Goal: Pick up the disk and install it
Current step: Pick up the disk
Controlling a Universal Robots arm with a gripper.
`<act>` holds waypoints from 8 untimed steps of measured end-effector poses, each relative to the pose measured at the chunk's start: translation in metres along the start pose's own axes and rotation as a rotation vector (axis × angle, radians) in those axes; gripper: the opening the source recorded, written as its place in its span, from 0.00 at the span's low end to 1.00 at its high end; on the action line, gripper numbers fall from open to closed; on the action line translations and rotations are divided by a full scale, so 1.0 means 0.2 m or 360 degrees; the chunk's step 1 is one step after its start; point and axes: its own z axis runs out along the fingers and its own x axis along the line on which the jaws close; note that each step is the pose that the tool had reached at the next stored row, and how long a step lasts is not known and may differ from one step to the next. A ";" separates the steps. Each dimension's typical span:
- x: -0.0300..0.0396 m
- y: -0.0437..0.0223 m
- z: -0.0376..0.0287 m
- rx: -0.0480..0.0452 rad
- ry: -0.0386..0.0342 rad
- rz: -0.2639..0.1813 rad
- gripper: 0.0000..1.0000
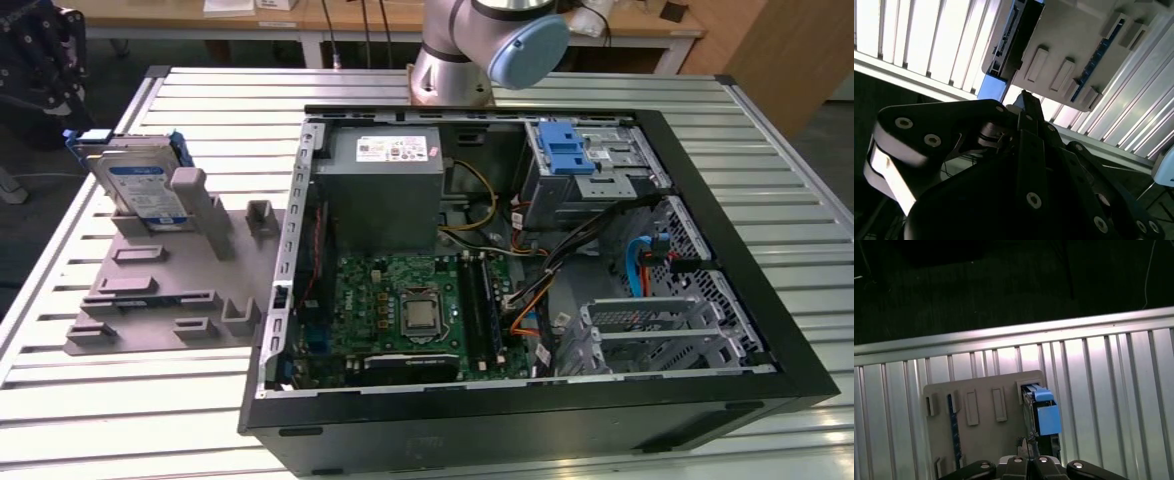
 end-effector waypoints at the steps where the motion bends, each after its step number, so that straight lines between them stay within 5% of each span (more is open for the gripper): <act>1: 0.000 0.000 0.000 0.0001 0.0000 -0.0001 0.11; 8: -0.039 0.010 0.004 0.0007 0.0004 -0.0039 0.11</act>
